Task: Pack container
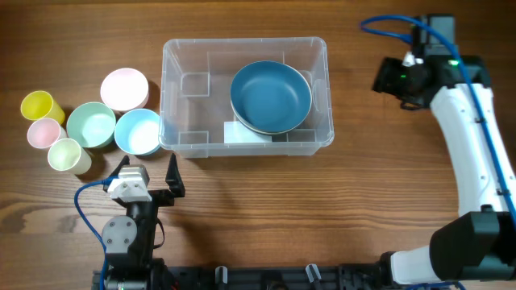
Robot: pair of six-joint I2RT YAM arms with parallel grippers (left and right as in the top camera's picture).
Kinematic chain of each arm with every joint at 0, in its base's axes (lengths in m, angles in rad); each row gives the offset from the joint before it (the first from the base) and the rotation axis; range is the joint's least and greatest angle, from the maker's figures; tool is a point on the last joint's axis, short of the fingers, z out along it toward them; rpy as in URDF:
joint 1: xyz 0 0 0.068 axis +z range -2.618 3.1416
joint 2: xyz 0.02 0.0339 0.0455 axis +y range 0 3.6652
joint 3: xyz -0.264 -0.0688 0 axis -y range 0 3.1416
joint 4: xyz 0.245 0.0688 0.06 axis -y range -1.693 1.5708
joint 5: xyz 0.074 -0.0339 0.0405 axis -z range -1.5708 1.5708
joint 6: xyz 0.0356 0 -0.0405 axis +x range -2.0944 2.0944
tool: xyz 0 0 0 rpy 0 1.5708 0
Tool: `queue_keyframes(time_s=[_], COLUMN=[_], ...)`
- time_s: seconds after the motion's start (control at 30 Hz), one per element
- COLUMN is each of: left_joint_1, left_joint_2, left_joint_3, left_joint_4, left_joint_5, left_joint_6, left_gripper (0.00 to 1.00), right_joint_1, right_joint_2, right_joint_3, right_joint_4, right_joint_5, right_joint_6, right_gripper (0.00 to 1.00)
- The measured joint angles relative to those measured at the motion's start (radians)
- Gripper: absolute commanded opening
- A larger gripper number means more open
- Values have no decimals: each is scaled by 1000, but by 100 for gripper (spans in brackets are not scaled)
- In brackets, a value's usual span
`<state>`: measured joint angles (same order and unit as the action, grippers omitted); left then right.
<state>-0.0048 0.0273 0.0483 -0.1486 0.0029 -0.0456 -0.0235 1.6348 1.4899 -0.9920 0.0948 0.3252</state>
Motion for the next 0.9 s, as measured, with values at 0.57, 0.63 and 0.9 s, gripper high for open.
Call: queue_keyframes(time_s=[0.57, 0.63, 0.9], left_joint_1=[0, 0, 0], left_joint_2=[0, 0, 0], left_joint_3=[0, 0, -1], left_joint_4=[0, 3, 83], left_joint_5=[0, 0, 122], left_joint_6=[0, 0, -30], left_gripper=[100, 100, 100], right_joint_1=[-72, -72, -72], right_joint_2=[0, -1, -1], right_joint_3=[0, 0, 0], right_joint_4=[-14, -14, -14], right_joint_5=[7, 7, 7], right_joint_6=[11, 11, 11], right_gripper=[99, 99, 100])
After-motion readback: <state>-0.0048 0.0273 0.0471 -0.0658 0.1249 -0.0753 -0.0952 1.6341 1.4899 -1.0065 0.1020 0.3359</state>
